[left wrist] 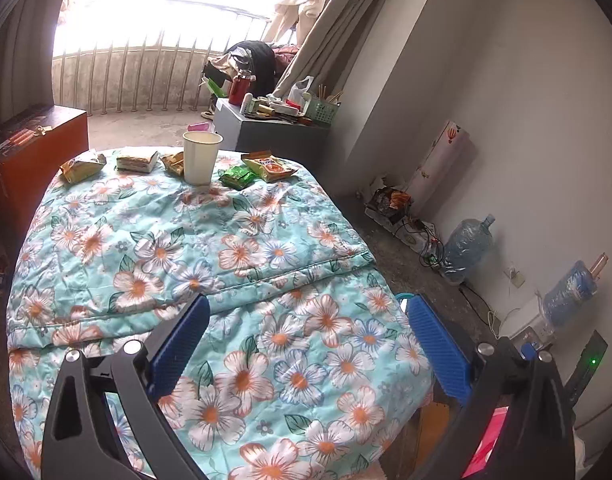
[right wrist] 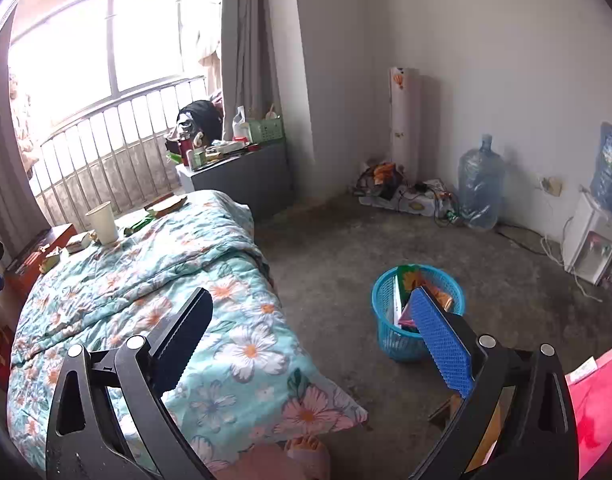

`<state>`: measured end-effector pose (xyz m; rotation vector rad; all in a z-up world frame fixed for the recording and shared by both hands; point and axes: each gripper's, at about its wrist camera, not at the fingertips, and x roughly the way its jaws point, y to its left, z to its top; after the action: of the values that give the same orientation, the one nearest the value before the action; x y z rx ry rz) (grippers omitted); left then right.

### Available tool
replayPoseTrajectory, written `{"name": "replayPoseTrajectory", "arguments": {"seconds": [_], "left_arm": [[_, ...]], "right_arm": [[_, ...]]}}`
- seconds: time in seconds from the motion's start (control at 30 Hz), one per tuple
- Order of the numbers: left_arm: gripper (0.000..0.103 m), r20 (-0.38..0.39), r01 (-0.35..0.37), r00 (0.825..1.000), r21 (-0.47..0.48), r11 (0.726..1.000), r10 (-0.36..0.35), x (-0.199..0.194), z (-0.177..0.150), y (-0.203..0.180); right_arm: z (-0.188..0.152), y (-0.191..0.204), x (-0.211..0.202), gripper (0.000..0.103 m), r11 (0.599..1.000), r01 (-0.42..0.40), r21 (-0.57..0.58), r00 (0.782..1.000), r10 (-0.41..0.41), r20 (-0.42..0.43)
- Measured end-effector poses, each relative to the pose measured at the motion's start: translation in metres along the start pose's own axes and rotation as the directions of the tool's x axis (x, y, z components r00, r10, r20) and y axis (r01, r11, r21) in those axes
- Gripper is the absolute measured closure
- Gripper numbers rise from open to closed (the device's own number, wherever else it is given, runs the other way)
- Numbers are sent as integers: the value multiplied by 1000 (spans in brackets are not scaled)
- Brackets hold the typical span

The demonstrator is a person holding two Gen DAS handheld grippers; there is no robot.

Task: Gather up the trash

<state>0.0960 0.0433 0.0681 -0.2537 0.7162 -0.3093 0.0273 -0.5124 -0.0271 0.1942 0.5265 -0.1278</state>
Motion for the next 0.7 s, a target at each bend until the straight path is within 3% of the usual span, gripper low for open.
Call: {"name": "replayPoseTrajectory", "arguments": {"seconds": [0.17,0.33,0.43,0.57,0.7], "left_arm": [[6,14,-143,990,7,990,143,-8,-20,1],[6,60,-255,966,43,966,252,-8,-36,-9],[6,74,-265,963,62,962,261,-4,-44,-16],[6,27,-245,969,51,968,244,7,-53,-23],[6,42,-245,969,66,967,242,9,-66,-37]], "right_arm": [[2,31,-24,8,999,-21,-46,998,24,56],[-6,56,-39,8,992,52,-114,997,-45,67],[-13,58,-45,8,989,76,-123,996,-69,63],[-20,50,-46,8,982,119,-145,993,-114,40],[-32,45,-36,8,974,141,-178,987,-152,-48]]}}
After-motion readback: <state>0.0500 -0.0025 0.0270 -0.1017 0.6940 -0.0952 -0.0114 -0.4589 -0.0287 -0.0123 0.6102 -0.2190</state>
